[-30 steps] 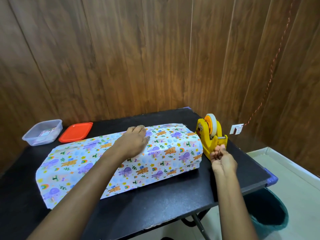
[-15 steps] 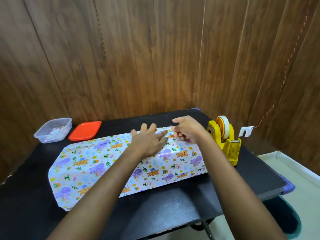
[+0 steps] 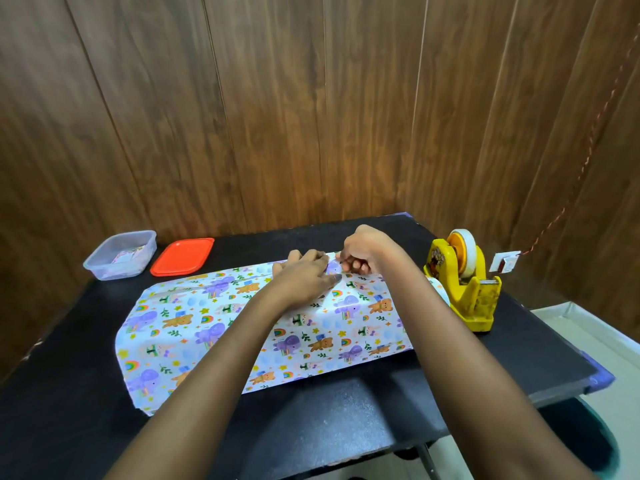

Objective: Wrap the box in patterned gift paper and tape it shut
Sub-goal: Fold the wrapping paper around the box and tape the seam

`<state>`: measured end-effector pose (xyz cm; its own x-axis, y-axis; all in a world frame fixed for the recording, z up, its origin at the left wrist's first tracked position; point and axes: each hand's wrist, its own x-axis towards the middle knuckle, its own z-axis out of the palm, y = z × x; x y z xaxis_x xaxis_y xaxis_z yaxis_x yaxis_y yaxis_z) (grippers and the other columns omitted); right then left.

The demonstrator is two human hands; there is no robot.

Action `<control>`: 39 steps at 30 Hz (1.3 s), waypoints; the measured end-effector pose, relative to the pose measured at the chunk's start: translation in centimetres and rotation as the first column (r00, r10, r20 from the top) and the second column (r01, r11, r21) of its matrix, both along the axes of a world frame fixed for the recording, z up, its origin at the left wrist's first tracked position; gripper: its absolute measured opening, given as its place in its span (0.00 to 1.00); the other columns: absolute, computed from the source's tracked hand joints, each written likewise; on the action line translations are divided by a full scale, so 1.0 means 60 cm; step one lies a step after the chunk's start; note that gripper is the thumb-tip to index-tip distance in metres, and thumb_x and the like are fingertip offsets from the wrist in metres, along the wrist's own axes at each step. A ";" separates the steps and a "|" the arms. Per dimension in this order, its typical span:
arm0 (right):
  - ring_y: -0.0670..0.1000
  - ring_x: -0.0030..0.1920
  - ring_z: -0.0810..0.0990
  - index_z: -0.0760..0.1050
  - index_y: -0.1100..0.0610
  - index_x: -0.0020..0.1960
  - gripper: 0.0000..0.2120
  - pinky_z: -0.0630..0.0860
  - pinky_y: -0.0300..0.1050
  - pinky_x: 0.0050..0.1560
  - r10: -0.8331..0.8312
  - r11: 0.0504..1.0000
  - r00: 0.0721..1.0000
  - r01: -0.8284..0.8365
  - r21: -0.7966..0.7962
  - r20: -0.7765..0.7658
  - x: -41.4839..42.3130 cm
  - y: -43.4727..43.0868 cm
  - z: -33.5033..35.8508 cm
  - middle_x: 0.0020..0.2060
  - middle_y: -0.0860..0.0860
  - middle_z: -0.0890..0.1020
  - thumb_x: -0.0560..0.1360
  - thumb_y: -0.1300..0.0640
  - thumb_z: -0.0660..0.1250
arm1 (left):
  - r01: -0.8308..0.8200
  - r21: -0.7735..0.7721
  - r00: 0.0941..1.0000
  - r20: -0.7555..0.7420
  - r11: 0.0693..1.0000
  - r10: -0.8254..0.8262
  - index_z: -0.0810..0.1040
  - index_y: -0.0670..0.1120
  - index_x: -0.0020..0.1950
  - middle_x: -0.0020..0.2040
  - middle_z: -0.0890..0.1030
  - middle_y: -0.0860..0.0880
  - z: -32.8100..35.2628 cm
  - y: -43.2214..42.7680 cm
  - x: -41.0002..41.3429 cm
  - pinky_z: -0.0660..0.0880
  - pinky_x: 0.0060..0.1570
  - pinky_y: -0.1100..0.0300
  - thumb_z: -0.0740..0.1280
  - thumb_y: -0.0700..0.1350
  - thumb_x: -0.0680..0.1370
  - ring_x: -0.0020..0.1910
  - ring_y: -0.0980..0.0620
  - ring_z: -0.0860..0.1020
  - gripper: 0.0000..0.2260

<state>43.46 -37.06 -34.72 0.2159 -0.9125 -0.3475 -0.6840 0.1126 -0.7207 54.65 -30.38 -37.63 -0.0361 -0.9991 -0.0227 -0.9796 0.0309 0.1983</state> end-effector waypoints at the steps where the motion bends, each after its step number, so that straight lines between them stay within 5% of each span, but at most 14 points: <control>1: 0.46 0.25 0.63 0.72 0.63 0.34 0.14 0.60 0.37 0.25 -0.005 1.000 1.000 0.005 0.011 -0.004 0.003 0.000 0.000 0.26 0.54 0.72 0.79 0.64 0.60 | -0.004 -0.006 1.000 -0.014 1.000 0.004 0.60 0.48 0.74 0.74 0.60 0.52 0.000 0.001 0.000 0.58 0.63 0.51 0.53 0.56 0.81 0.69 0.50 0.58 0.24; 6: 0.46 0.23 0.63 0.73 0.62 0.33 0.15 0.62 0.36 0.23 -0.033 0.999 0.999 0.034 0.020 -0.043 0.004 -0.001 0.000 0.21 0.52 0.72 0.78 0.62 0.61 | -0.003 0.004 1.000 -0.018 1.000 0.003 0.48 0.54 0.77 0.74 0.60 0.51 0.000 0.000 0.002 0.57 0.64 0.49 0.53 0.57 0.81 0.70 0.48 0.57 0.27; 11: 0.45 0.22 0.66 0.73 0.62 0.34 0.14 0.65 0.37 0.25 -0.034 0.999 0.986 0.032 -0.012 -0.164 0.007 -0.005 0.003 0.22 0.52 0.73 0.77 0.61 0.62 | 0.036 -0.031 0.995 0.099 0.999 -0.032 0.54 0.57 0.76 0.70 0.62 0.52 -0.005 -0.003 0.007 0.58 0.61 0.50 0.49 0.60 0.81 0.66 0.50 0.59 0.24; 16: 0.47 0.28 0.69 0.72 0.62 0.40 0.12 0.69 0.41 0.37 -0.007 1.000 0.975 0.009 0.011 -0.223 0.004 -0.015 0.000 0.26 0.53 0.74 0.76 0.54 0.66 | 0.050 -0.072 0.984 0.176 0.996 -0.037 0.62 0.55 0.74 0.69 0.63 0.53 -0.008 -0.007 0.012 0.58 0.59 0.52 0.49 0.62 0.80 0.64 0.50 0.61 0.25; 26: 0.46 0.27 0.61 0.71 0.61 0.34 0.18 0.62 0.38 0.30 -0.014 0.992 0.994 0.028 0.123 -0.111 -0.025 -0.021 -0.018 0.28 0.52 0.71 0.78 0.52 0.64 | 0.046 -0.043 0.981 0.192 0.998 -0.037 0.62 0.47 0.74 0.70 0.62 0.52 -0.003 -0.007 0.006 0.60 0.61 0.51 0.49 0.62 0.80 0.65 0.49 0.61 0.28; 30: 0.45 0.28 0.63 0.76 0.56 0.50 0.06 0.61 0.36 0.27 0.008 0.986 1.000 -0.011 0.166 0.020 -0.036 -0.017 -0.019 0.29 0.52 0.72 0.77 0.55 0.65 | 0.039 -0.026 0.984 0.176 0.999 -0.034 0.62 0.47 0.74 0.70 0.62 0.52 -0.002 -0.004 0.004 0.60 0.62 0.51 0.49 0.62 0.80 0.66 0.49 0.60 0.28; 39: 0.45 0.27 0.66 0.60 0.56 0.74 0.31 0.63 0.37 0.27 -0.012 0.999 0.989 0.008 0.032 0.151 -0.047 -0.006 -0.017 0.29 0.54 0.76 0.75 0.63 0.68 | 0.021 -0.015 0.989 0.144 1.000 -0.019 0.61 0.47 0.75 0.71 0.61 0.52 0.002 0.003 0.000 0.59 0.64 0.50 0.49 0.61 0.80 0.66 0.50 0.60 0.27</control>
<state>40.66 -37.43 -35.75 0.2590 -0.9042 -0.3397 -0.5665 0.1426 -0.8116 54.65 -30.23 -37.53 -0.0536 -0.9985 -0.0124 -0.9971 0.0529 0.0544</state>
